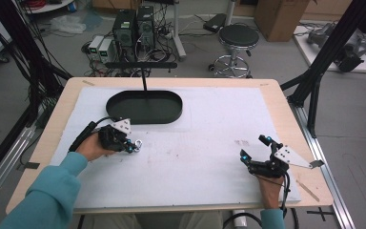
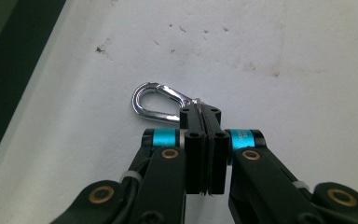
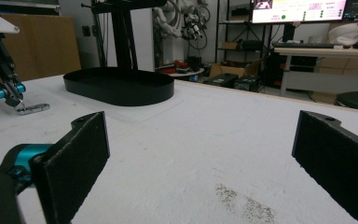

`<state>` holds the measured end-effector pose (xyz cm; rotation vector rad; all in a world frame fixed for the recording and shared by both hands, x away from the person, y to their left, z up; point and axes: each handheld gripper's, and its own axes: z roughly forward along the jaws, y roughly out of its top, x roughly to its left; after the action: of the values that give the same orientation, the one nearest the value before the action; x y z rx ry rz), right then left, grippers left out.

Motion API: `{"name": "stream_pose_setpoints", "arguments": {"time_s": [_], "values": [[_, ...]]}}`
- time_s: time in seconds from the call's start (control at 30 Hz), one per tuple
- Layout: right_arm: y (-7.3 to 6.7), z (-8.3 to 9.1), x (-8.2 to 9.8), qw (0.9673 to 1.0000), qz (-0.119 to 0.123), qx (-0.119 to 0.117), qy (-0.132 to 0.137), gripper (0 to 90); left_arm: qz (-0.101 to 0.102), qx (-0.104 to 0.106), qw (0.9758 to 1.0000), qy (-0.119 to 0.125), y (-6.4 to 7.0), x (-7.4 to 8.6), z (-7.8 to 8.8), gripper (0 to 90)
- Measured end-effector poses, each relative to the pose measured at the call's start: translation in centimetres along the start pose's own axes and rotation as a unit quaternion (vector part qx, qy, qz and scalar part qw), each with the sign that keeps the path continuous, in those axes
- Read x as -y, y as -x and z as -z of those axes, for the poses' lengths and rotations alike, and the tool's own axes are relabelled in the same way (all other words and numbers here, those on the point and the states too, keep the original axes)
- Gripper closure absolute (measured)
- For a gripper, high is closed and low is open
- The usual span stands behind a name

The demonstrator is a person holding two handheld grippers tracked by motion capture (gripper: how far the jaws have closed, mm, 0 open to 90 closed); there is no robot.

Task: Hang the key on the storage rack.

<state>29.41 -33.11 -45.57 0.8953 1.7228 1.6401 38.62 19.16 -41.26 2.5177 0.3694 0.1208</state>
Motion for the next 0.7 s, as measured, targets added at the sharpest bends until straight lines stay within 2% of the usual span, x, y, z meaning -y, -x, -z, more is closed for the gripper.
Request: {"name": "stream_pose_setpoints", "arguments": {"time_s": [0.13, 0.27, 0.3, 0.37, 0.47, 0.5, 0.53, 0.57, 0.63, 0.7], "values": [[0.0, 0.0, 0.0, 1.0000, 0.001, 0.000, 0.001, 3.3, 0.003, -0.005, 1.0000, 0.004, 0.1, -0.1, 0.2, 88.5], [0.0, 0.0, 0.0, 1.0000, 0.001, 0.000, 0.001, 3.3, 0.017, -0.020, 0.9994, 0.024, 0.1, -0.2, 1.0, 88.5], [0.0, 0.0, 0.0, 1.0000, 0.000, 0.000, 0.000, 3.3, 0.026, -0.025, 0.9988, 0.034, 0.1, -0.2, 1.2, 88.5], [0.0, 0.0, 0.0, 1.0000, 0.001, 0.000, 0.000, 3.3, 0.032, -0.033, 0.9978, 0.047, 0.1, -0.2, 1.8, 88.6], [0.0, 0.0, 0.0, 1.0000, 0.001, 0.000, 0.000, 3.3, 0.058, -0.040, 0.9943, 0.080, -0.1, -0.3, 3.0, 88.6], [0.0, 0.0, 0.0, 1.0000, -0.001, 0.001, -0.001, 3.3, 0.071, -0.046, 0.9918, 0.096, -0.2, -0.4, 3.6, 88.6], [0.0, 0.0, 0.0, 1.0000, -0.001, 0.001, -0.001, 3.3, 0.071, -0.046, 0.9918, 0.096, -0.2, -0.4, 3.6, 88.6], [0.0, 0.0, 0.0, 1.0000, 0.002, 0.000, 0.000, 3.3, 0.069, -0.055, 0.9910, 0.100, -0.3, -0.6, 4.3, 88.6], [0.0, 0.0, 0.0, 1.0000, 0.001, 0.000, 0.000, 3.3, 0.080, -0.055, 0.9883, 0.118, -0.3, -0.8, 4.7, 88.6], [0.0, 0.0, 0.0, 1.0000, 0.000, 0.001, 0.000, 3.3, 0.078, -0.057, 0.9884, 0.117, -0.4, -1.0, 5.0, 88.6]]}}
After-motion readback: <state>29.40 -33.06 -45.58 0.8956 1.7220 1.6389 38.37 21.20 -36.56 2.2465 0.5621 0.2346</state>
